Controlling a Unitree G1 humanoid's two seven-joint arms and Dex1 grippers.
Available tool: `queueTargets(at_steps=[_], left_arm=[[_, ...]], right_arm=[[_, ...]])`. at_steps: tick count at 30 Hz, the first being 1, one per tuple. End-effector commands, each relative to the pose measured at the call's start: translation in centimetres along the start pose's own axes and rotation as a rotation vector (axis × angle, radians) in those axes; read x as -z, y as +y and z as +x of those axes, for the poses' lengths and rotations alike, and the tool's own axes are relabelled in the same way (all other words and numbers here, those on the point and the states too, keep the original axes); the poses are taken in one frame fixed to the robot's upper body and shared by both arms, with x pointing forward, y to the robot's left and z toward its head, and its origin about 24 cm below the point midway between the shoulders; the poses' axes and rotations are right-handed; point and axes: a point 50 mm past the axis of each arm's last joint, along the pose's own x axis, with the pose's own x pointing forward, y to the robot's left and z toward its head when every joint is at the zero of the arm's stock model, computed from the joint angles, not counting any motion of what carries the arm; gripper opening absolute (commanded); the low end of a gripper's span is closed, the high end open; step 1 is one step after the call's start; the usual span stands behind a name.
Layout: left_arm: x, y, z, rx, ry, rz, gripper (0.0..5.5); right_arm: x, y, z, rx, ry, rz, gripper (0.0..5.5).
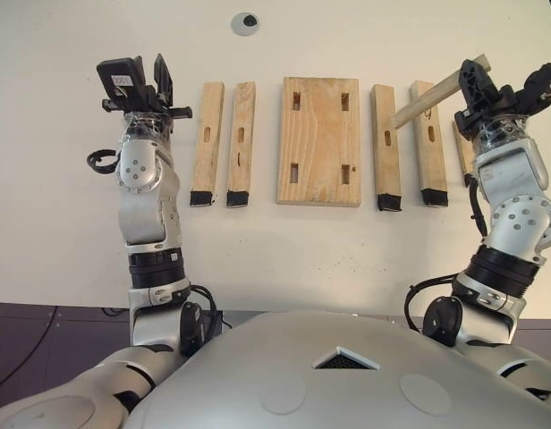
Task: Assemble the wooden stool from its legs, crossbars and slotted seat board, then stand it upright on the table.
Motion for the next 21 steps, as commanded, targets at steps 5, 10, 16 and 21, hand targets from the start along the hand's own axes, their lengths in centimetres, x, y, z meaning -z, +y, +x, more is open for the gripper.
queueTargets(at_steps=[5, 10, 16, 21], left_arm=[[1.0, 0.2, -0.5, -0.026, 0.024, 0.016, 1.53], [1.1, 0.2, -0.5, -0.035, 0.025, 0.012, 1.53], [1.0, 0.1, -0.5, -0.035, 0.023, 0.011, 1.53], [1.0, 0.1, -0.5, -0.026, 0.025, 0.014, 1.53]], right_arm=[[1.5, -0.5, -0.5, 0.020, 0.073, 0.002, 0.39], [1.6, -0.4, -0.4, 0.015, 0.094, -0.012, 0.39], [2.3, -0.9, -0.6, 0.045, 0.112, -0.095, 0.39], [3.4, -1.7, -1.4, 0.088, 0.080, -0.239, 0.39]])
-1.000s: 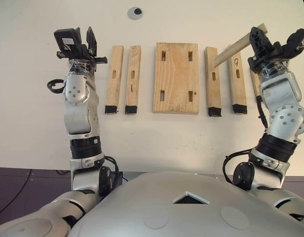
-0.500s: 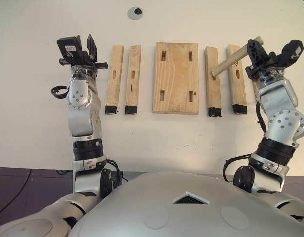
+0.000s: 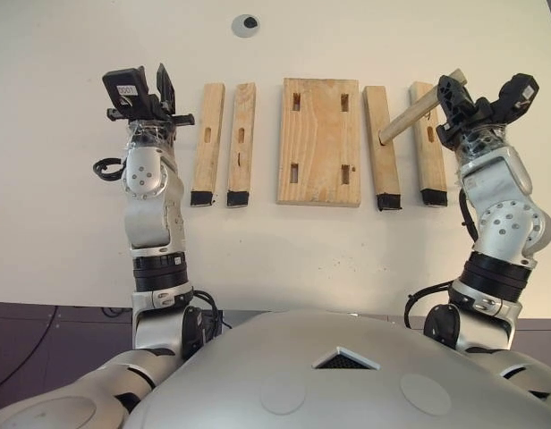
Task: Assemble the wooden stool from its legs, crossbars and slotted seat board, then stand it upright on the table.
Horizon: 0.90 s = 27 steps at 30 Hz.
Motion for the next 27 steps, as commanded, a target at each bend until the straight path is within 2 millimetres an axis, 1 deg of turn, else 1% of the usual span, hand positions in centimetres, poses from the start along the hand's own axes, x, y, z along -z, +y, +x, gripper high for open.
queueTargets(at_steps=[1, 3, 9, 14, 20, 23, 27], left_arm=[[0.1, -0.1, -0.1, 0.005, 0.008, 0.006, 1.53], [0.1, -0.2, 0.0, 0.015, 0.011, 0.009, 1.53], [-0.2, -0.3, 0.3, 0.036, 0.011, 0.019, 1.53], [0.1, -0.2, 0.0, 0.013, 0.016, 0.011, 1.53], [0.9, 0.0, -0.4, -0.069, 0.038, -0.076, 1.53], [0.9, 0.3, -0.4, -0.092, 0.036, -0.077, 1.53], [1.2, 0.8, -0.4, -0.118, 0.037, -0.051, 1.53]], right_arm=[[2.0, -1.6, -1.0, 0.102, 0.029, -0.155, 0.39], [2.7, -1.7, -1.3, 0.104, 0.014, -0.232, 0.39], [3.9, -1.6, -1.7, 0.089, -0.008, -0.337, 0.39], [4.4, -1.7, -1.6, 0.041, 0.048, -0.414, 0.39], [3.9, -2.0, -1.0, -0.007, 0.081, -0.490, 0.39], [3.7, -2.6, -1.2, -0.019, 0.094, -0.513, 0.39], [4.1, -2.6, -1.6, -0.076, 0.124, -0.554, 0.39]])
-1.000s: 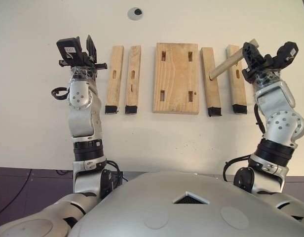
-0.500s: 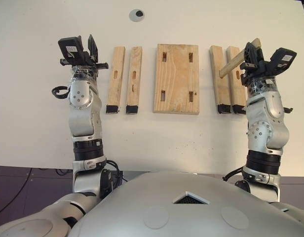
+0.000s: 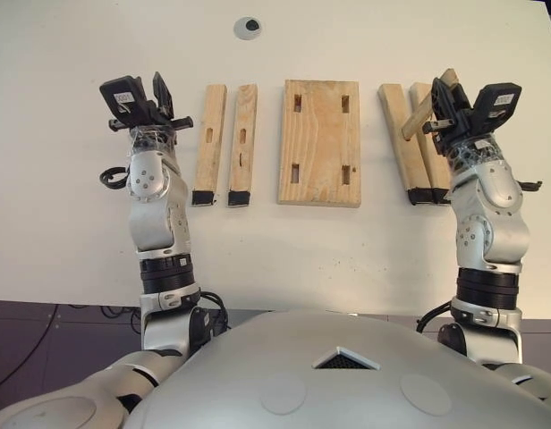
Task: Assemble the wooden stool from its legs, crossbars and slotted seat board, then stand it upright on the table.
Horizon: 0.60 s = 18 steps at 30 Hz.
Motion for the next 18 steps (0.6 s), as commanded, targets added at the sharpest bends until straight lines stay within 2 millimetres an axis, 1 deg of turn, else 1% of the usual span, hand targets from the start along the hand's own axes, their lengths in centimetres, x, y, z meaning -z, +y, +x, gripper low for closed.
queueTargets(at_steps=[1, 4, 7, 10, 12, 15, 18], left_arm=[[0.4, 0.6, 0.0, -0.028, 0.010, 0.024, 1.53], [0.3, 0.5, 0.2, -0.026, 0.005, 0.025, 1.53], [0.3, 0.7, 0.1, -0.035, 0.003, 0.025, 1.53], [0.3, 1.1, -0.4, -0.058, 0.001, 0.023, 1.53], [0.6, 1.3, -0.9, -0.076, 0.007, 0.018, 1.53], [0.8, 1.2, -1.4, -0.094, 0.012, 0.010, 1.53], [0.9, 1.3, -1.7, -0.106, 0.015, 0.004, 1.53]], right_arm=[[3.4, -0.2, -1.5, -0.022, 0.177, -0.007, 0.75], [3.2, 0.2, -1.5, -0.063, 0.167, 0.001, 1.31], [2.8, 0.4, -1.6, -0.097, 0.174, 0.001, 1.70], [2.2, 0.7, -1.8, -0.186, 0.193, -0.052, 2.20], [2.1, 0.5, -2.0, -0.234, 0.248, -0.078, 2.59], [1.9, -0.4, -2.0, -0.244, 0.319, -0.109, 3.04], [2.4, -1.0, -2.0, -0.241, 0.387, -0.134, 3.04]])
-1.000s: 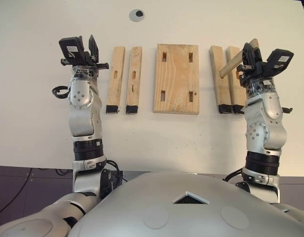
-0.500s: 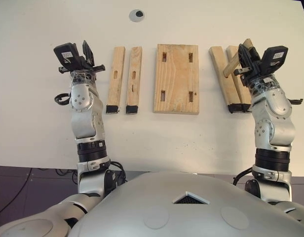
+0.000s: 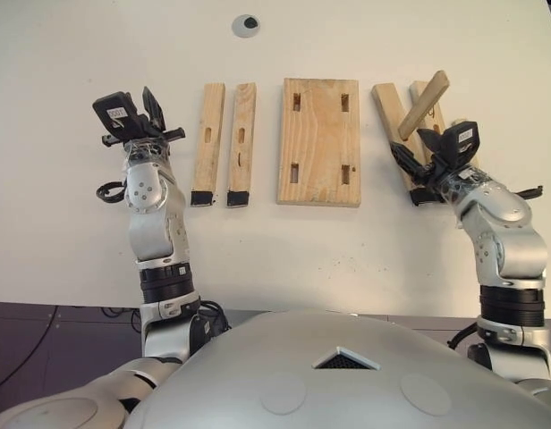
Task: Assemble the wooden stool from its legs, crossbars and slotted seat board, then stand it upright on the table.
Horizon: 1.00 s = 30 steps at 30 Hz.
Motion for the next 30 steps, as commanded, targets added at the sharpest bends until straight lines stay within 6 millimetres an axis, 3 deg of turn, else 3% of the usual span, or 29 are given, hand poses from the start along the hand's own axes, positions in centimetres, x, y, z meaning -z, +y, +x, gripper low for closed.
queueTargets(at_steps=[1, 11, 16, 19, 21, 23, 27, 30], left_arm=[[0.0, 0.1, -0.5, -0.022, -0.005, -0.005, 1.53], [0.2, -0.5, -0.7, -0.012, -0.001, -0.016, 1.53], [-0.1, -0.8, -0.4, 0.009, -0.014, -0.009, 1.53], [-1.6, -2.5, 0.0, 0.141, -0.098, 0.012, 1.53], [-2.8, -3.6, -0.2, 0.212, -0.162, -0.024, 1.53], [-4.0, -4.6, -0.6, 0.330, -0.209, -0.078, 1.53], [-6.2, -6.2, -0.5, 0.511, -0.277, -0.164, 2.19], [-7.3, -7.9, -0.1, 0.651, -0.295, -0.171, 2.64]], right_arm=[[0.3, -0.7, 0.1, -0.007, 0.085, -0.032, 3.04], [3.2, 0.0, -0.3, -0.037, 0.259, -0.019, 3.04], [4.0, -0.1, -0.7, -0.016, 0.296, 0.039, 2.29], [3.1, -0.7, -0.4, 0.037, 0.234, 0.060, 2.07], [1.1, -0.9, 0.3, 0.025, 0.136, 0.027, 2.06], [-2.1, -1.7, 1.2, 0.000, 0.018, -0.008, 2.06], [-9.3, -3.5, 2.7, -0.085, -0.164, -0.031, 2.06], [-11.8, -3.4, 3.2, -0.200, -0.222, -0.063, 2.06]])
